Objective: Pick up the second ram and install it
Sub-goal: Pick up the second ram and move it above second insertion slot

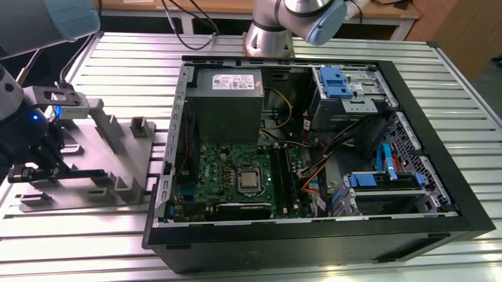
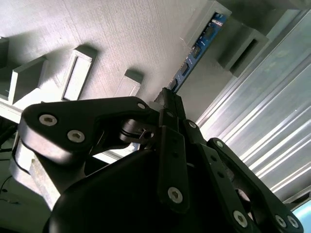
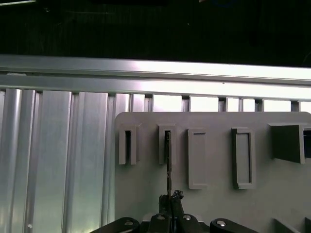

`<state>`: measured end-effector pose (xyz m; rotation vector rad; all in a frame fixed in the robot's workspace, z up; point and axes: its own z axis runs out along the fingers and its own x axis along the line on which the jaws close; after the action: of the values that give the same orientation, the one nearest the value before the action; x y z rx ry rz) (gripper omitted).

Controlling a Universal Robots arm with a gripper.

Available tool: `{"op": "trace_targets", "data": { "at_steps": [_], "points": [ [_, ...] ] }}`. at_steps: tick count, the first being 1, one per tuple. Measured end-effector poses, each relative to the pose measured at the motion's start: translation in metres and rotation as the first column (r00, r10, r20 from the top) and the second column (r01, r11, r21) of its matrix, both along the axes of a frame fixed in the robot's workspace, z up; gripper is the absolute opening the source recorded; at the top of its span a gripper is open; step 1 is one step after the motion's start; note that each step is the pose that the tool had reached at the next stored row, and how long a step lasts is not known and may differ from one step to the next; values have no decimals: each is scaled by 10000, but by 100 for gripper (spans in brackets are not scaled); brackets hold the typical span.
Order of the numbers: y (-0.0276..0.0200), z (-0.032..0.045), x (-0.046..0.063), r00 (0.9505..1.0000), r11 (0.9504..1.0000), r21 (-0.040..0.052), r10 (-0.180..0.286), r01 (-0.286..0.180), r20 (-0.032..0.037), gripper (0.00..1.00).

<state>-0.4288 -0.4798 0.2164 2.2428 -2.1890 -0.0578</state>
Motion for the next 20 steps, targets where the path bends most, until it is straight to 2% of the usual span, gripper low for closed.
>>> {"op": "trace_targets", "data": {
  "at_steps": [8,20],
  "points": [
    [0,209,0,10000,10000,-1,-1,1,-1,12],
    [0,624,0,10000,10000,-1,0,0,0,12]
  ]
}}
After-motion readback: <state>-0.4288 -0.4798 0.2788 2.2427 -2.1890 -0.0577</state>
